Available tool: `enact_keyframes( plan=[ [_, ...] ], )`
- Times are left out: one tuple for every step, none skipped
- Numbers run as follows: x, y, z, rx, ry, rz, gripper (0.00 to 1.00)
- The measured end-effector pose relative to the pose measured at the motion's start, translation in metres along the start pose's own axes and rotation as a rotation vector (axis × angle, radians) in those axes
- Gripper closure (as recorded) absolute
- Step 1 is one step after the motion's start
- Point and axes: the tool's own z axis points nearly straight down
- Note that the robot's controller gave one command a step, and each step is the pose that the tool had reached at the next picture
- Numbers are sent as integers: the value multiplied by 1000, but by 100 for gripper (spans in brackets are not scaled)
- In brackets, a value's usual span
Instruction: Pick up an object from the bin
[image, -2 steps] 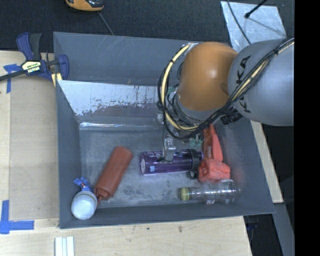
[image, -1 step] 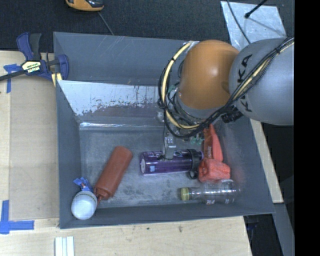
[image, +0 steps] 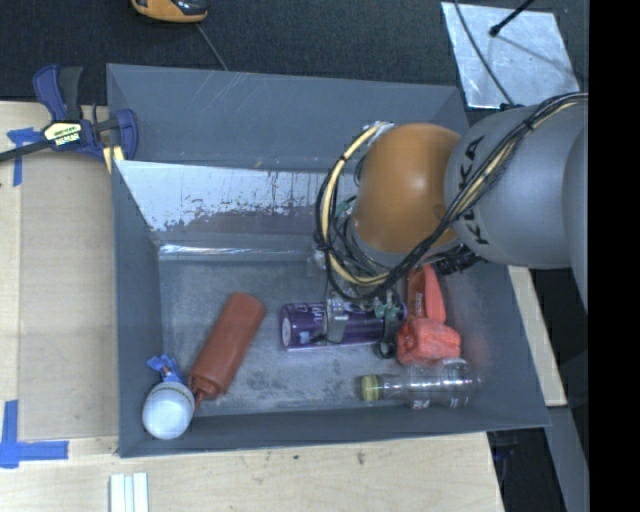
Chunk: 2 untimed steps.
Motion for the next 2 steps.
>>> enact_keyframes(
  plan=[
    [16, -20, 41, 2, 11, -26, 0],
    [7, -17, 40, 1, 4, 83, 100]
  ],
)
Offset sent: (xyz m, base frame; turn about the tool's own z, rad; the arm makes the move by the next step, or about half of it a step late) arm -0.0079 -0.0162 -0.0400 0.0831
